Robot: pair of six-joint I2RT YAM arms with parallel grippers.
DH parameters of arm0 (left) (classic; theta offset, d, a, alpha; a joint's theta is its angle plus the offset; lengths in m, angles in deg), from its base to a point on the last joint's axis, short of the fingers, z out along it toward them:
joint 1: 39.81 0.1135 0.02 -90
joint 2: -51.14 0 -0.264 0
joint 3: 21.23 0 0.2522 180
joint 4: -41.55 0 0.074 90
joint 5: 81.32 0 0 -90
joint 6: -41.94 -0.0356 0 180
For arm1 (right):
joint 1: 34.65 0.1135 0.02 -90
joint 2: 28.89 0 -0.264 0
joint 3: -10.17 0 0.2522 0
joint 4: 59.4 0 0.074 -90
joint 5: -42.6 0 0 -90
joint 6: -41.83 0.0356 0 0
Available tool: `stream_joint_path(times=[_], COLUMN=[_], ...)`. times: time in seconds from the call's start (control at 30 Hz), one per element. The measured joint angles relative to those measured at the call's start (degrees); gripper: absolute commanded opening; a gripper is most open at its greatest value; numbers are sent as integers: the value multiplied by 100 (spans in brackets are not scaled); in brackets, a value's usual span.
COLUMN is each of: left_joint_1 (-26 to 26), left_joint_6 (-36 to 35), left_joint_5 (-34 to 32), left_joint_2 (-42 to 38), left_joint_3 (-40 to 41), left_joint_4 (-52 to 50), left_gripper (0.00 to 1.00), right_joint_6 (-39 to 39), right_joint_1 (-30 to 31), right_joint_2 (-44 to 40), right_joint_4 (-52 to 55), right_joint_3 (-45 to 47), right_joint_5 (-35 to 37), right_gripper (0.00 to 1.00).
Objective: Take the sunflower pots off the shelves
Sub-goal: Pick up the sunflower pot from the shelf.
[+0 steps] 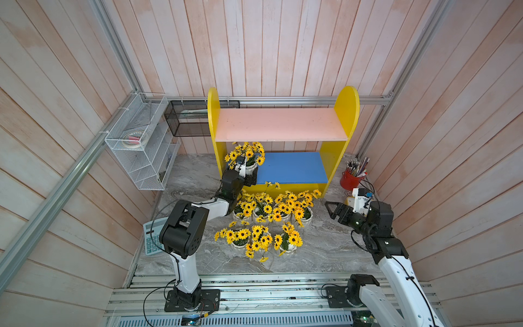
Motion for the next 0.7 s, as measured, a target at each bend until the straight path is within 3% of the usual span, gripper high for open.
stream_joint_path(times=[0.1, 0.2, 0.27, 0.37, 0.4, 0.7], left_joint_1=[0, 0, 0, 0, 0, -4], left_joint_6=[2, 0, 0, 4, 9, 284], left_joint_5=[131, 240, 251, 249, 243, 175], left_joint_2=[-96, -127, -127, -127, -127, -129], left_joint_3=[94, 120, 120, 120, 122, 203], left_joint_4=[-17, -37, -39, -37, -35, 393], left_gripper=[0, 31, 64, 93, 99, 100], right_joint_6=[2, 2, 2, 0, 2, 2], right_joint_1=[0, 0, 0, 0, 0, 0], right_joint_2=[0, 2, 2, 2, 2, 2], right_joint_4=[-55, -87, -98, -103, -103, -103], right_joint_3=[35, 61, 68, 68, 68, 70], right_joint_5=[0, 0, 0, 0, 0, 0], right_gripper=[91, 91, 92, 94, 94, 95])
